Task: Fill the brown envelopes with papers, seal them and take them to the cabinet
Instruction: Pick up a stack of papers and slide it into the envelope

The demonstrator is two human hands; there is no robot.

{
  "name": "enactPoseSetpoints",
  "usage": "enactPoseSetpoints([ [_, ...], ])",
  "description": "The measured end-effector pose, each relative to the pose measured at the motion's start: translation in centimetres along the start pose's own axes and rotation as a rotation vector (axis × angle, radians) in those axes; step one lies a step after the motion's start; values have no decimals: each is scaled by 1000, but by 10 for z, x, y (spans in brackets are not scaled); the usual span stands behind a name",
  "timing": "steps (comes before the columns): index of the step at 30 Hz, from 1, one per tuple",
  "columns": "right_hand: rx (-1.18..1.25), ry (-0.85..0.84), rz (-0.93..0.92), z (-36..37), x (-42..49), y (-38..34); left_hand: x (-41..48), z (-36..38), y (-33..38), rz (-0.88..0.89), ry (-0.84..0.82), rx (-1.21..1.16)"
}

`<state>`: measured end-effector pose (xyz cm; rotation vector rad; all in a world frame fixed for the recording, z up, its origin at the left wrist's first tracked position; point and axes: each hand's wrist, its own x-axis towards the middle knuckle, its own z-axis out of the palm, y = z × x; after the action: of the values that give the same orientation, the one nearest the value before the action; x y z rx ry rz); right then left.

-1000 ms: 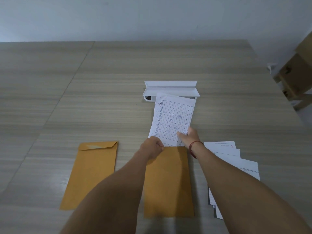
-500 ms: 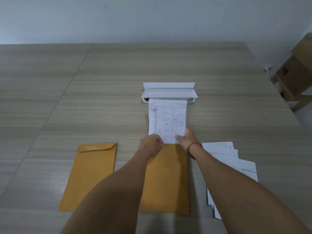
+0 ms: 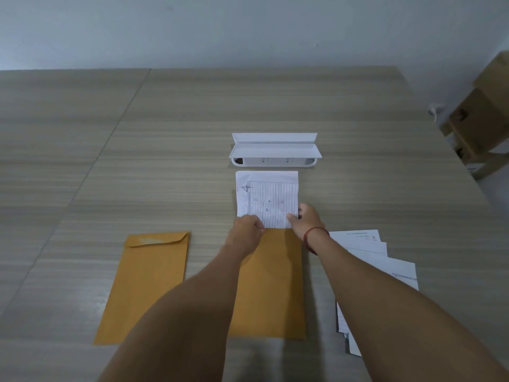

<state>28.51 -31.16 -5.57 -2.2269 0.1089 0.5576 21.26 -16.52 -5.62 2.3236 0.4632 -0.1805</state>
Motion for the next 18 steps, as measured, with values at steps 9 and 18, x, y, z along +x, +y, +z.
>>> enactPoseSetpoints([
  [9,-49,49,-13,-1,-3,-5,-1,1,2,50,-7,4],
  [18,-354,-52,-55,-6,-6,-2,-2,5,-5,-28,-77,-19],
])
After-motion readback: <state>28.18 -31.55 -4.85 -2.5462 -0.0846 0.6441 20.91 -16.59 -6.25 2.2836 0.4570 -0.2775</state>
